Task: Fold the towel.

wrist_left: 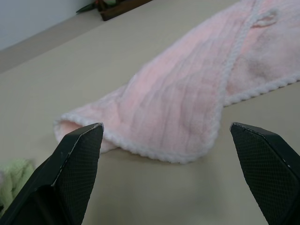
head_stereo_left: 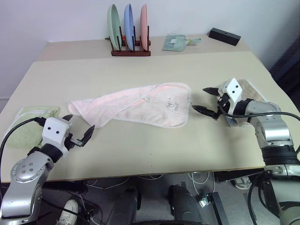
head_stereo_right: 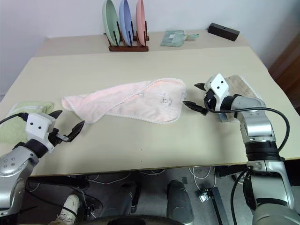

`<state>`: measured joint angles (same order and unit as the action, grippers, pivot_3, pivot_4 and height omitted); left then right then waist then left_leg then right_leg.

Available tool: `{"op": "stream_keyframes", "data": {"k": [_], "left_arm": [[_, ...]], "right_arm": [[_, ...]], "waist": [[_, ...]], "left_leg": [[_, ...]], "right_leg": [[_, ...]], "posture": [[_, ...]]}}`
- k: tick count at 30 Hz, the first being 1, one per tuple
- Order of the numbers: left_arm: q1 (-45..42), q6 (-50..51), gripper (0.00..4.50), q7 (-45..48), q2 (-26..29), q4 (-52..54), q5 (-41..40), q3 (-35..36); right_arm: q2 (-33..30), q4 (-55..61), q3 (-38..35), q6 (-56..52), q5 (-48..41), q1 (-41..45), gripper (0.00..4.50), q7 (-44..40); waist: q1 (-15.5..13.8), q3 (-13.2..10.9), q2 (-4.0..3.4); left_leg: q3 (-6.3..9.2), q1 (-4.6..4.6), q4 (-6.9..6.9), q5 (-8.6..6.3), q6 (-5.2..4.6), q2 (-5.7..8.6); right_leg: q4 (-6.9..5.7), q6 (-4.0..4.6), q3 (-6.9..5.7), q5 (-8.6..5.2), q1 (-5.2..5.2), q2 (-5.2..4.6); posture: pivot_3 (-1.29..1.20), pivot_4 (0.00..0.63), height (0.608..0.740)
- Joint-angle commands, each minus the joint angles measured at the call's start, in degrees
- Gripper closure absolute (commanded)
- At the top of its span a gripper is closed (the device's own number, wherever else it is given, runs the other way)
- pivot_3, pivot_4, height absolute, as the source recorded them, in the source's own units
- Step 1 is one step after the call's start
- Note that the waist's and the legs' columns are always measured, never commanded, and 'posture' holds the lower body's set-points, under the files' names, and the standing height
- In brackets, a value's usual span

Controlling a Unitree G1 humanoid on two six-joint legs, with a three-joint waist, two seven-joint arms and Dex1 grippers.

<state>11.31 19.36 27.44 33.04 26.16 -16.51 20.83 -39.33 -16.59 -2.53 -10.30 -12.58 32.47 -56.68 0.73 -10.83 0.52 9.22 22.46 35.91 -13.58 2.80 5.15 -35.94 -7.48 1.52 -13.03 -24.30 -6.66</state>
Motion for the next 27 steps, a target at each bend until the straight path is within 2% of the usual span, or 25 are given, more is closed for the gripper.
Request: {"op": "stream_keyframes", "data": {"k": [1,8,14,19,22,27], "left_arm": [[0.6,-0.4,0.07,0.2,0.9,2.4,-0.3,2.7],[1.9,0.1,0.07,1.8,2.3,4.4,-0.4,2.7],[0.3,3.6,0.07,6.4,8.7,7.8,1.2,-2.6],[-2.6,1.9,0.07,5.2,16.1,1.9,13.7,-10.1],[-6.7,1.7,0.07,4.2,16.1,-3.1,17.7,-14.7],[-12.2,1.3,0.07,4.2,13.7,-9.6,19.4,-18.6]], "right_arm": [[0.1,0.9,-0.6,0.6,-0.8,0.6,0.00,-0.5],[1.0,1.1,-0.1,-0.3,-1.1,1.1,0.00,-0.7],[0.7,4.2,-0.5,-3.8,-2.8,-2.3,0.00,-1.4],[1.5,8.6,-0.1,-7.6,-4.2,-4.6,0.00,-0.5],[2.9,11.3,0.2,-8.5,-4.5,-5.3,0.00,0.9],[4.4,17.0,-0.1,-11.1,-5.3,-7.5,0.00,4.0]], "waist": [[0.0,0.0,0.00],[0.0,0.0,-0.01],[-0.2,0.0,0.01],[0.1,0.0,-0.03],[0.3,0.0,-0.03],[-0.1,0.0,-0.02]], "left_leg": [[0.00,0.00,0.00,0.00,0.00,0.00],[0.00,0.00,-0.01,0.00,0.00,0.00],[0.00,0.02,0.00,0.00,-0.01,0.00],[-0.01,0.00,-0.01,-0.01,-0.01,0.01],[-0.03,-0.03,-0.04,-0.01,-0.01,0.02],[0.02,0.00,-0.05,-0.01,-0.02,0.02]], "right_leg": [[0.00,0.00,0.00,0.00,0.00,0.00],[0.01,0.00,0.00,0.00,0.00,-0.01],[0.01,0.00,0.00,-0.01,0.01,-0.04],[0.00,0.01,0.00,-0.01,0.00,-0.01],[-0.01,0.01,0.00,0.00,-0.01,0.06],[0.02,-0.01,-0.01,0.00,-0.02,0.00]], "posture": [[0.00,0.150,0.738],[0.00,0.150,0.738],[0.00,0.150,0.738],[0.00,0.150,0.738],[0.00,0.150,0.738],[0.00,0.150,0.738]]}}
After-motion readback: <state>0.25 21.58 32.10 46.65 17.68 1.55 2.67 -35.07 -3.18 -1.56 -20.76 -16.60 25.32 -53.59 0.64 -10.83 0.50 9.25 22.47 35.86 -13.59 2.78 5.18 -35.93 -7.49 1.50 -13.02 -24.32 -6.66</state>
